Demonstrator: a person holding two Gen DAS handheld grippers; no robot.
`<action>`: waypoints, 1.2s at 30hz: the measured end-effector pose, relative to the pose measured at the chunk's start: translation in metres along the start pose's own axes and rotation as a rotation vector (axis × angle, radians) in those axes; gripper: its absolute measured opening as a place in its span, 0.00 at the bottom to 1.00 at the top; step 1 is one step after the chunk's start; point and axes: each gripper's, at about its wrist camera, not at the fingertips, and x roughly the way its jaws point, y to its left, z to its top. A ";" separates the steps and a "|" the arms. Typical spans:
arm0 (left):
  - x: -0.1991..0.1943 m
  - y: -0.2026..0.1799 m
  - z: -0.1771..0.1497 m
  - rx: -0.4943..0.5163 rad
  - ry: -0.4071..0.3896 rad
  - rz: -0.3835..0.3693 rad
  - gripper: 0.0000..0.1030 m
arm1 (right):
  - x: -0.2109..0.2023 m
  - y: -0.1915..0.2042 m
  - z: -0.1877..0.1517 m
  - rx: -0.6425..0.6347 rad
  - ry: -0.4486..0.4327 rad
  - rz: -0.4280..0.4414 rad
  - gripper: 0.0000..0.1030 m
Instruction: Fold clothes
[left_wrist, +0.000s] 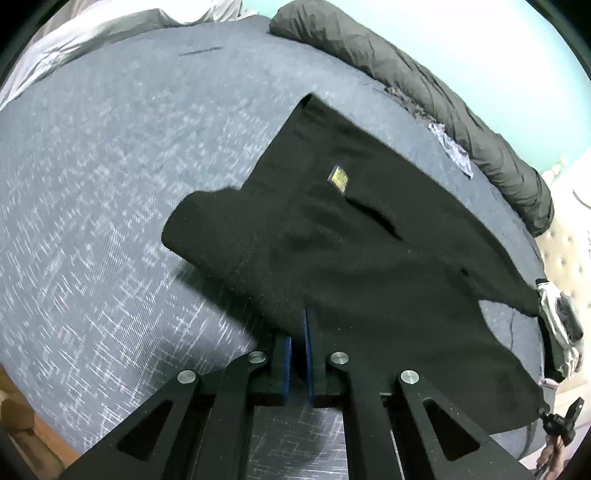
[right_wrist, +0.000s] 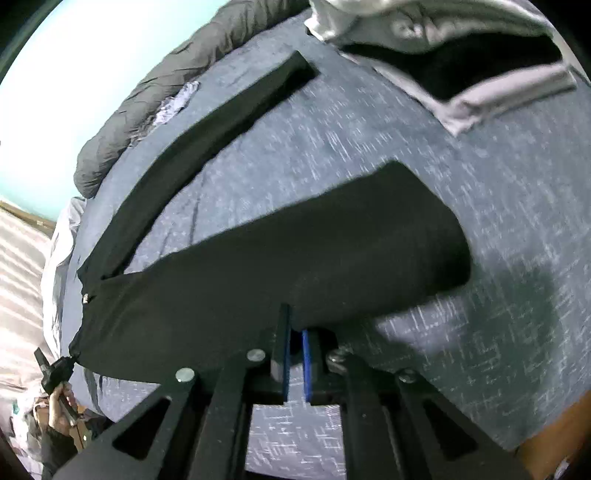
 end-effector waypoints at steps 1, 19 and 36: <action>-0.003 -0.002 0.003 0.001 -0.007 -0.002 0.05 | -0.003 0.002 0.003 -0.005 -0.005 0.002 0.04; -0.026 -0.063 0.123 0.012 -0.099 -0.003 0.04 | -0.026 0.080 0.140 -0.036 -0.073 -0.023 0.03; 0.078 -0.100 0.227 0.017 -0.038 0.015 0.04 | 0.075 0.104 0.275 -0.003 0.016 -0.132 0.03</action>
